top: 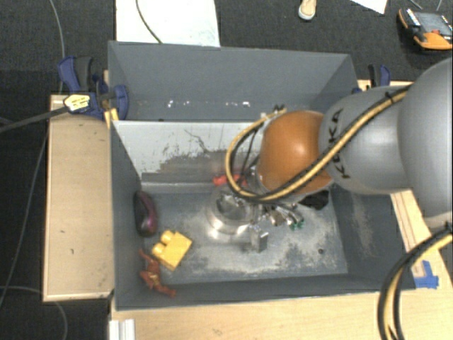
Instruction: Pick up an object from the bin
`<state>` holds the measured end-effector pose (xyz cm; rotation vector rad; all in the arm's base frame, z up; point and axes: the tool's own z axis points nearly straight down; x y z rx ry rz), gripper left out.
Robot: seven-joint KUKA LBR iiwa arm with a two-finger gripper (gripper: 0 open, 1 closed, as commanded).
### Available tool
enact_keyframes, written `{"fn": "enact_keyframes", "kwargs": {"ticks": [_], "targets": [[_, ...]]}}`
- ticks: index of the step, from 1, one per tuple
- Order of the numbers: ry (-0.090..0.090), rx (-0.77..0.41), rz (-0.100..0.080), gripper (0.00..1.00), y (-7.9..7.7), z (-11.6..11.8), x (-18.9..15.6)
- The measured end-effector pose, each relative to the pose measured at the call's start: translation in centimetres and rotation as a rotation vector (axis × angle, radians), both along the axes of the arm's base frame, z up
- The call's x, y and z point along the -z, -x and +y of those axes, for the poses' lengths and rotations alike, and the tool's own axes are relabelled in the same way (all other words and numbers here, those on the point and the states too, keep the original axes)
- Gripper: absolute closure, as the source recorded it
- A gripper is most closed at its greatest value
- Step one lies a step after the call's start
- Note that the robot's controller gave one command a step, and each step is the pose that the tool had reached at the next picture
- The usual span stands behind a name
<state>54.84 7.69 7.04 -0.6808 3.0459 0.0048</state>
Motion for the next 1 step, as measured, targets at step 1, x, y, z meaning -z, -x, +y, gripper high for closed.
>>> {"fn": "enact_keyframes", "kwargs": {"ticks": [1], "targets": [[-0.002,-0.027,-0.001,1.0,0.44,1.57,0.0]]}}
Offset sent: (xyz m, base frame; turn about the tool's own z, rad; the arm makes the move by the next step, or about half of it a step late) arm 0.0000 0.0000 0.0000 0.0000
